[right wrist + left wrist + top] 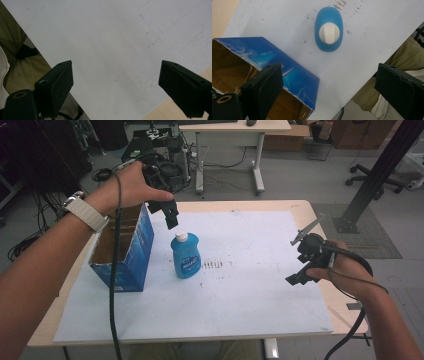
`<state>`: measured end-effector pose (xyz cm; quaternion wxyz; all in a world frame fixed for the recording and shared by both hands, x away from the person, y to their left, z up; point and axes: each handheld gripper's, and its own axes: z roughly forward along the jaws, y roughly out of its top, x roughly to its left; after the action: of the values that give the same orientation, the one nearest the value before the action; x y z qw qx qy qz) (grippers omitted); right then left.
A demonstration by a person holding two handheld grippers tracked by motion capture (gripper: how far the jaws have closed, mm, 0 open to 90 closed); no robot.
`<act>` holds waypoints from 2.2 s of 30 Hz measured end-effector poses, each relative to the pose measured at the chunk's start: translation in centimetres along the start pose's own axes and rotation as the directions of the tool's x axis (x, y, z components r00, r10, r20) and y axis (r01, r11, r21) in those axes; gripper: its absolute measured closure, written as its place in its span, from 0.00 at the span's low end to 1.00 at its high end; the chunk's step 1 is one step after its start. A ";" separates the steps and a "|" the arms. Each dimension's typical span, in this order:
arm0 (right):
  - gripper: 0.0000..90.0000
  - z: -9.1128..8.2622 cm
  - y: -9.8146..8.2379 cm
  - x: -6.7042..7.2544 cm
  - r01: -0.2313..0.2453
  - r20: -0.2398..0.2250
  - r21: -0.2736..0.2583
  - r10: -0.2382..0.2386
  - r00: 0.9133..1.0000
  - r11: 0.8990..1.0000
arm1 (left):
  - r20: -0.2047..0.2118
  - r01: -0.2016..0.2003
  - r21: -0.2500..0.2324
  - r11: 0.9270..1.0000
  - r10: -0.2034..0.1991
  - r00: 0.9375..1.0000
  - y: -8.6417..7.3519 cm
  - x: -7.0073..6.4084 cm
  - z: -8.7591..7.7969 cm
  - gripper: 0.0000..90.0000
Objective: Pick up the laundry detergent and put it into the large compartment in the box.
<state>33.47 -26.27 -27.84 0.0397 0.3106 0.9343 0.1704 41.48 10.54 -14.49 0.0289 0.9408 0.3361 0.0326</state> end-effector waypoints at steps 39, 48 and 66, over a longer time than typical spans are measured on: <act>0.14 0.3 0.0 0.2 0.006 -0.008 -0.001 -0.006 1.000 1.000 | 0.011 0.032 -0.036 0.999 -0.032 0.999 1.7 -0.3 3.7 0.10; 0.14 0.3 -0.2 0.1 -0.001 -0.008 0.000 0.001 1.000 1.000 | 0.003 0.016 -0.041 0.999 -0.016 1.000 2.2 -0.3 4.8 0.10; 0.14 0.5 -0.5 0.1 -0.004 -0.012 0.004 0.004 1.000 1.000 | 0.015 0.002 -0.037 0.999 -0.002 1.000 2.4 -0.1 7.7 0.09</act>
<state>33.19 -26.37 -28.50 0.0331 0.3117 0.9342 0.1704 43.53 8.32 -22.00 0.0487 0.9400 0.3362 0.0319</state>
